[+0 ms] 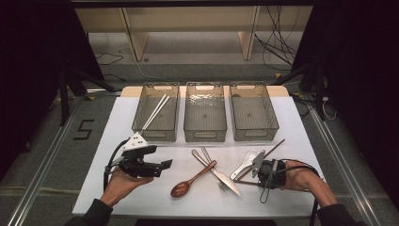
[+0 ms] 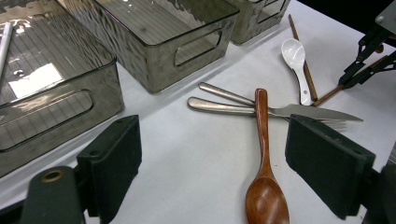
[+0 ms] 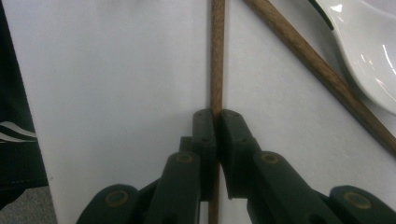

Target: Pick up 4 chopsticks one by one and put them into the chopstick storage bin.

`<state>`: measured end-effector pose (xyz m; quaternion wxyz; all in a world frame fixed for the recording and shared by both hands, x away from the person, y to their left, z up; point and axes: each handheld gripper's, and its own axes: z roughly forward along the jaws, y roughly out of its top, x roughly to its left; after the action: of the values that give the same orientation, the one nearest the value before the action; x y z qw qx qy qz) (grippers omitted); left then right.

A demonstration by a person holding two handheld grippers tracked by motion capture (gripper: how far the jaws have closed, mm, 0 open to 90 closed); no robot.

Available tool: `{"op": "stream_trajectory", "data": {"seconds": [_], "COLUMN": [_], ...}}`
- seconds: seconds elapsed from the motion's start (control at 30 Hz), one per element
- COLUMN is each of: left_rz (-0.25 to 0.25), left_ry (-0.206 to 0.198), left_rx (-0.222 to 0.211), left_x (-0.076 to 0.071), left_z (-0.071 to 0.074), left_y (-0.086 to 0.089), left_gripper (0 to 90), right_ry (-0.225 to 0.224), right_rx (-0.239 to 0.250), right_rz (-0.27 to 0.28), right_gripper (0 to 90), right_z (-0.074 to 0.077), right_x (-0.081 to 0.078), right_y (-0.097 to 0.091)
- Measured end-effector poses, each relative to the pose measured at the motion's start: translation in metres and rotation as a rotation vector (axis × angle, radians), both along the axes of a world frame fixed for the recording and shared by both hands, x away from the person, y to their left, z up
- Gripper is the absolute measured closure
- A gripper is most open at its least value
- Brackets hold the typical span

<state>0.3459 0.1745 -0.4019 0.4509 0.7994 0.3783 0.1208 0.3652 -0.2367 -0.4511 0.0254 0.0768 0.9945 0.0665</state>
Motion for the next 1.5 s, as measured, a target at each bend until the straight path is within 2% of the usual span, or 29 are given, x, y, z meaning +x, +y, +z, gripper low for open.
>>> {"op": "stream_trajectory", "data": {"seconds": [0.17, 0.3, 0.43, 0.7, 1.1, 1.37, 1.5], "left_rz": [-0.003, -0.007, -0.034, -0.108, -0.208, -0.287, -0.343], "left_ry": [0.002, 0.007, 0.013, 0.025, 0.018, 0.016, 0.022], "left_rx": [0.002, 0.001, 0.013, 0.051, 0.084, 0.134, 0.163], "left_x": [0.001, 0.001, 0.001, -0.003, -0.006, -0.011, -0.012], "left_z": [0.0, -0.001, -0.001, -0.002, 0.002, -0.001, -0.006], "left_y": [0.0, -0.003, -0.007, -0.023, -0.054, -0.082, -0.101], "left_gripper": [18.1, 18.1, 18.1, 18.1, 19.8, 20.4, 22.4], "right_ry": [-0.009, -0.042, -0.092, -0.154, -0.18, -0.179, -0.193], "right_rx": [0.009, 0.05, 0.074, 0.111, 0.134, 0.142, 0.154], "right_rz": [0.027, 0.028, 0.037, 0.054, 0.094, 0.125, 0.141], "right_gripper": [85.7, 85.7, 85.7, 85.6, 85.6, 85.6, 85.6], "right_z": [0.001, 0.012, 0.025, 0.037, 0.048, 0.053, 0.054], "right_x": [-0.001, -0.003, -0.007, -0.013, -0.021, -0.026, -0.029], "right_y": [-0.005, -0.007, -0.002, 0.015, 0.036, 0.047, 0.052]}}
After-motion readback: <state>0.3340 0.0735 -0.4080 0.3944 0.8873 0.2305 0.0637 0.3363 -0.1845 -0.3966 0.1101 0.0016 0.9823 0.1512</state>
